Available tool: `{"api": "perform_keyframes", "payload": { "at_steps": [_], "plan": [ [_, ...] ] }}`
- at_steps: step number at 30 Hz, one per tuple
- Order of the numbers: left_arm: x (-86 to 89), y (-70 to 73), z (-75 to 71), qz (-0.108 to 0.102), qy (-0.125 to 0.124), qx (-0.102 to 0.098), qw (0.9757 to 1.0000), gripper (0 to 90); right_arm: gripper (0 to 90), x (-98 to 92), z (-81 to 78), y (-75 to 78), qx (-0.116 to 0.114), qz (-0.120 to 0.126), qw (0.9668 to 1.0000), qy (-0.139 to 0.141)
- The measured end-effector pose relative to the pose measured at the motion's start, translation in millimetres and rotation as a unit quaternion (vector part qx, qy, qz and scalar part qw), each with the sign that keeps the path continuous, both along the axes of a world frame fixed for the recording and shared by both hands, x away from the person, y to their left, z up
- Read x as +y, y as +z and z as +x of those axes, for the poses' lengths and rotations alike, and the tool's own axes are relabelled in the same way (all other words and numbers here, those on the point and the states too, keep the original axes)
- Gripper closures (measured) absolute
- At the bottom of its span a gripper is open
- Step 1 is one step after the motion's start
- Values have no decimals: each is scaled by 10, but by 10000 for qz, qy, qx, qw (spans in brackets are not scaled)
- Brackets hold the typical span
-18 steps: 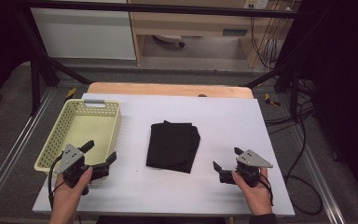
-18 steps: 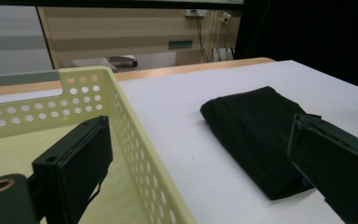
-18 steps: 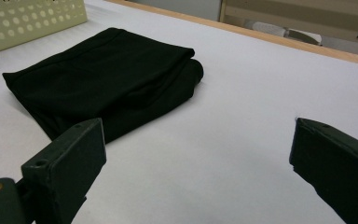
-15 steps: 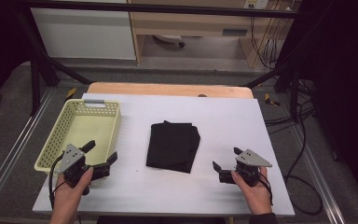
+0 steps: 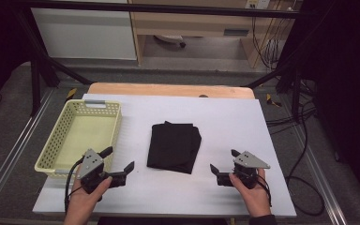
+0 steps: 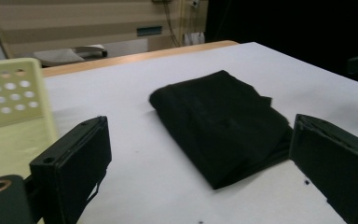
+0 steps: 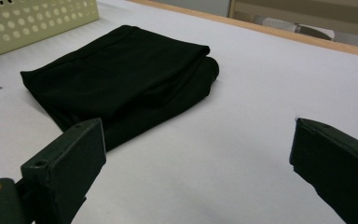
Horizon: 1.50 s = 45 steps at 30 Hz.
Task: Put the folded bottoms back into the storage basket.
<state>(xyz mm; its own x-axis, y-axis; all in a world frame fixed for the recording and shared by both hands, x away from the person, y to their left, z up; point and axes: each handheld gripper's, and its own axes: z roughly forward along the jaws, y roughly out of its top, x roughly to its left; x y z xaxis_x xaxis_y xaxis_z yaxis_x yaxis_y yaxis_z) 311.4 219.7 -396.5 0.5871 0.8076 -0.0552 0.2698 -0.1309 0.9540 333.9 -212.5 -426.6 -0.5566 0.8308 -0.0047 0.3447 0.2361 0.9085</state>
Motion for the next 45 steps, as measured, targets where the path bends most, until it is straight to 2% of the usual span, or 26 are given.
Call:
{"api": "perform_keyframes", "payload": {
  "at_steps": [2,6,7,8,9,12,15,16,17,19,21,24,27,30,33,35,36,37,38,39,45],
  "plan": [
    [-105,-44,-21,104,-99,15,9999,53,38,24,-2,7,12,-23,10000,30],
    [-201,-86,-19,177,-242,100,9995,66,38,64,-8,16,31,-24,10000,26],
    [-276,-119,0,322,-346,234,9986,75,38,72,-10,12,51,-14,10000,3],
    [-276,-119,0,322,-346,234,9986,88,38,79,-9,9,68,12,10000,-2],
    [-315,-142,15,425,-389,318,9978,99,38,86,-7,5,96,19,10000,5],
    [-432,-228,77,622,-544,528,9952,102,38,120,-2,1,108,-5,9999,38],
    [-538,-344,207,864,-541,828,9913,116,38,129,-10,-14,151,-85,9998,81],
    [-554,-372,241,952,-491,880,9903,121,38,126,-10,-14,158,-70,9998,75],
    [-554,-372,241,952,-491,880,9903,134,38,120,-9,-15,160,-58,9998,84],
    [-590,-439,312,1038,-467,1030,9881,148,38,110,-5,-22,186,-46,9998,65],
    [-622,-504,364,1159,-520,1148,9852,159,38,108,-5,-25,198,-45,9998,67],
    [-683,-608,454,1430,-515,1215,9809,202,37,113,7,-41,257,-81,9996,93],
    [-718,-625,517,1463,-515,1285,9795,235,37,118,6,-43,268,-93,9995,101],
    [-780,-635,605,1535,-536,1398,9767,375,37,131,3,-49,281,-106,9995,106],
    [-862,-630,635,1538,-750,1291,9768,513,37,140,3,-48,288,-128,9994,124],
    [-876,-630,637,1539,-771,1281,9767,591,37,147,10,-52,296,-133,9994,141],
    [-875,-630,639,1508,-800,1288,9769,591,37,147,10,-52,296,-133,9994,141],
    [-869,-630,644,1477,-794,1302,9772,685,37,160,14,-57,311,-122,9993,149],
    [-862,-631,648,1438,-794,1319,9776,685,37,160,14,-57,311,-122,9993,149],
    [-848,-630,656,1373,-801,1361,9779,789,37,173,12,-60,314,-163,9992,197],
    [-815,-624,613,1306,-877,1448,9769,836,38,213,-23,-57,344,-192,9991,178]
  ]
}}
